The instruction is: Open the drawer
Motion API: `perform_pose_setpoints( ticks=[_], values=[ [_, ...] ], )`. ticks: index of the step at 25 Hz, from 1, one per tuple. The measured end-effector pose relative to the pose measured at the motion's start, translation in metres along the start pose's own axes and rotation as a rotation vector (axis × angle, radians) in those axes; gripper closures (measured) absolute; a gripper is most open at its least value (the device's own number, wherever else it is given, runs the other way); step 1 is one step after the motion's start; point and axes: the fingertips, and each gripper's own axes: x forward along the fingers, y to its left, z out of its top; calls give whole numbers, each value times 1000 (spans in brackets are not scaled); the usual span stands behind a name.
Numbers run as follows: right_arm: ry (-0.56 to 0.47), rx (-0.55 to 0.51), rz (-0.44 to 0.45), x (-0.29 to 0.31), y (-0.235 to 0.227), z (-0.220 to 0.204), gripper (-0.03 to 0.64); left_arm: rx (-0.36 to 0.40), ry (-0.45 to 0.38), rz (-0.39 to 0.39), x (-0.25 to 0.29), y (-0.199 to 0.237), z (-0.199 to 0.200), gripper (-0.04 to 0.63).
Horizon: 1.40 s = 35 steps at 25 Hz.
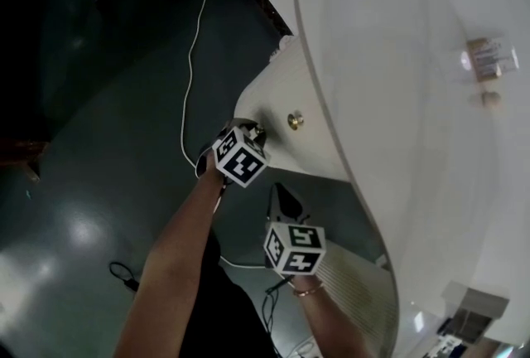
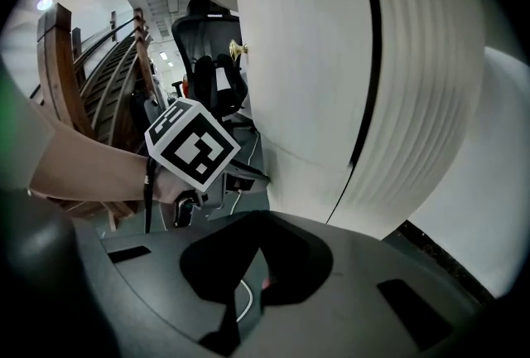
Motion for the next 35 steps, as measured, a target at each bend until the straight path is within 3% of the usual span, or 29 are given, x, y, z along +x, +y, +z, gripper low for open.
perform_pose_setpoints(
  ticks=[8, 35],
  values=[
    [12, 13, -2, -15, -2, -6, 614, 25, 41, 31, -21, 9, -24, 497],
    [84, -24, 58, -62, 63, -42, 614, -89, 97, 169, -111, 46, -117, 500]
  ],
)
